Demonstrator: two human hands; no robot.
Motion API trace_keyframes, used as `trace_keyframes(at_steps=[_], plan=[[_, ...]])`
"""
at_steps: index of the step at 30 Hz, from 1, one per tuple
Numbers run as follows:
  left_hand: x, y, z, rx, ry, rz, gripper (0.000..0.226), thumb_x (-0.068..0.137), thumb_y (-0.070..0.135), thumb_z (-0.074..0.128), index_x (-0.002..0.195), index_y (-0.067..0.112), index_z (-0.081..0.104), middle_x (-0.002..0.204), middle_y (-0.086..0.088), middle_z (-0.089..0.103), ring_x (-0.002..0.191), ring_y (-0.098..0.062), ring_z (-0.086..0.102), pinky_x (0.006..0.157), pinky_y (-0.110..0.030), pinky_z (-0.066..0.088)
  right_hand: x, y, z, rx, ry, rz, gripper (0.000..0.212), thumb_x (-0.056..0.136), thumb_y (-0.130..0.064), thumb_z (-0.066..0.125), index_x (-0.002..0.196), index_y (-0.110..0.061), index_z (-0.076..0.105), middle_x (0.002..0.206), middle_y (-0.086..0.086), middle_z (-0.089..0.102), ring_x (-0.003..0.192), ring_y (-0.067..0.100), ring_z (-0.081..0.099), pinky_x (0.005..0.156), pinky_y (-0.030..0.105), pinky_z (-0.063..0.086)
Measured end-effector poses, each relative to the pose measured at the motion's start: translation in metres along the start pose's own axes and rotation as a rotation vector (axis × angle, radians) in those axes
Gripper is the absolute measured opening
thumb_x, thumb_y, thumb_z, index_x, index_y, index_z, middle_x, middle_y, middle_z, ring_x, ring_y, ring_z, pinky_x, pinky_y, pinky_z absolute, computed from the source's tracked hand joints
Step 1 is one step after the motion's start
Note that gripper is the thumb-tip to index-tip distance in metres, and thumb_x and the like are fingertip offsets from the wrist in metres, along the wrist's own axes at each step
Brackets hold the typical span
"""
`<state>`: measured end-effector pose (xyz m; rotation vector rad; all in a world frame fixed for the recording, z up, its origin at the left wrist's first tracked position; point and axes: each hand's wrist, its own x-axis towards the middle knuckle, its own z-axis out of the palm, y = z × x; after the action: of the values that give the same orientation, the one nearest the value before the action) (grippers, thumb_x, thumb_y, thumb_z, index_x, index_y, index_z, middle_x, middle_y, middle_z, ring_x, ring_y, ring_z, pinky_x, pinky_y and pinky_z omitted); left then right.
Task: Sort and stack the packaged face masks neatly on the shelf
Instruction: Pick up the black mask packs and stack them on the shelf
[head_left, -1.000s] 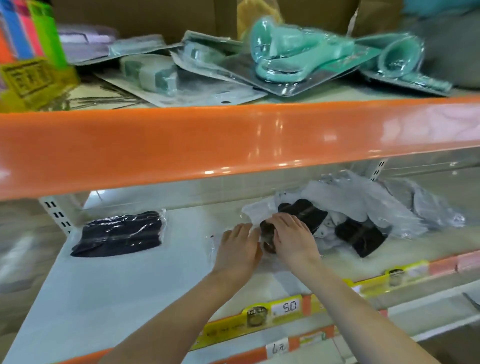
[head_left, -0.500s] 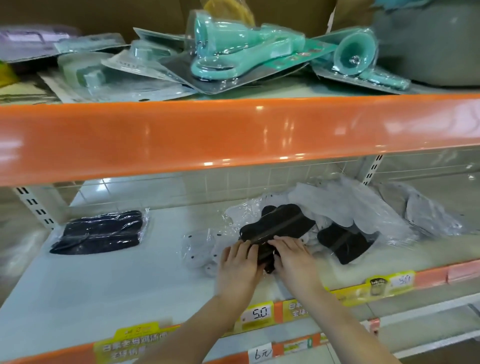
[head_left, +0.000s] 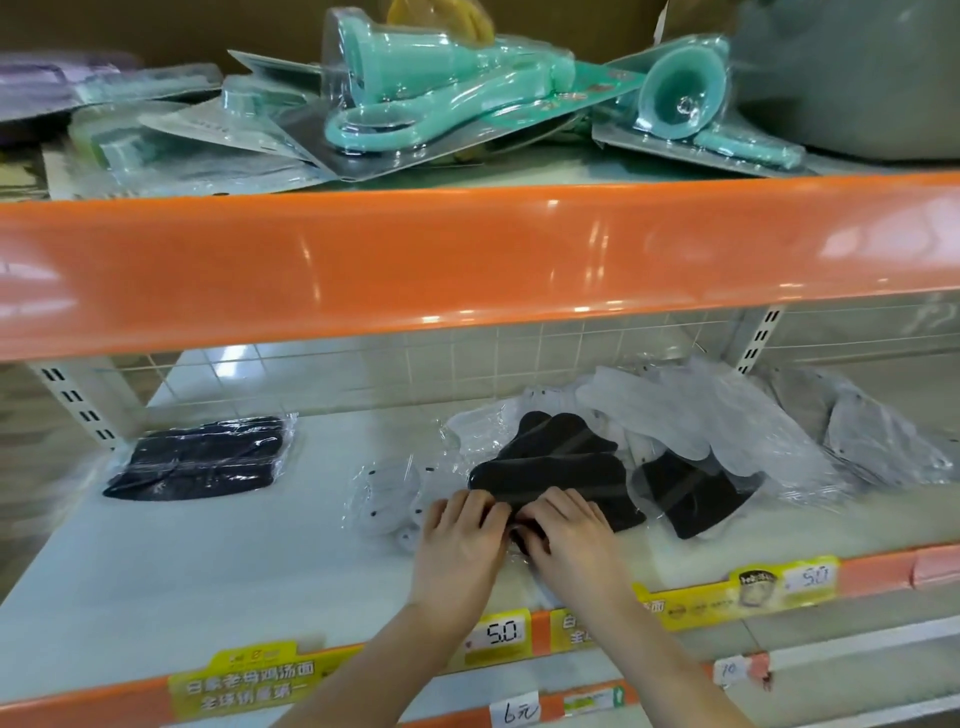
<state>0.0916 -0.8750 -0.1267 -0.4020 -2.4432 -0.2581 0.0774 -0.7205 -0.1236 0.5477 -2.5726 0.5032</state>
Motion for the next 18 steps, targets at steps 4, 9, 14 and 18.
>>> trace_keyframes(at_steps=[4, 9, 14, 18], plan=[[-0.001, -0.001, 0.0, -0.004, -0.001, 0.0, 0.01, 0.081, 0.019, 0.059, 0.081, 0.017, 0.069, 0.086, -0.001, 0.063, 0.08, -0.023, 0.06, 0.069, -0.034, 0.046, 0.0, -0.001, -0.002, 0.011, 0.0, -0.009, 0.013, 0.074, -0.023, 0.076, 0.083, -0.023, 0.067, 0.088, -0.008, 0.059, 0.083, 0.013, 0.059, 0.072, 0.03, 0.049], [0.001, -0.001, -0.005, -0.028, 0.007, -0.072, 0.015, 0.069, 0.012, 0.079, 0.077, 0.014, 0.066, 0.081, -0.001, 0.063, 0.074, -0.023, 0.059, 0.065, -0.034, 0.046, 0.001, -0.002, -0.002, -0.043, 0.066, 0.086, 0.035, 0.064, -0.012, 0.078, 0.097, -0.018, 0.067, 0.103, -0.002, 0.061, 0.094, 0.018, 0.059, 0.082, 0.035, 0.049], [0.004, -0.004, -0.014, 0.019, 0.016, -0.16, 0.006, 0.077, 0.017, 0.059, 0.071, 0.015, 0.059, 0.066, 0.001, 0.055, 0.057, -0.024, 0.051, 0.062, -0.033, 0.038, 0.002, 0.001, 0.0, -0.121, 0.121, 0.255, 0.042, 0.059, -0.006, 0.081, 0.099, -0.013, 0.07, 0.107, 0.004, 0.066, 0.1, 0.026, 0.063, 0.087, 0.04, 0.047], [0.007, -0.014, -0.02, 0.089, -0.053, -0.123, 0.01, 0.074, 0.015, 0.069, 0.07, 0.015, 0.06, 0.064, 0.001, 0.054, 0.053, -0.023, 0.053, 0.057, -0.033, 0.042, 0.002, 0.0, -0.002, -0.12, 0.131, 0.259, 0.039, 0.058, -0.005, 0.083, 0.094, -0.014, 0.071, 0.1, 0.004, 0.067, 0.092, 0.029, 0.064, 0.078, 0.042, 0.051]])
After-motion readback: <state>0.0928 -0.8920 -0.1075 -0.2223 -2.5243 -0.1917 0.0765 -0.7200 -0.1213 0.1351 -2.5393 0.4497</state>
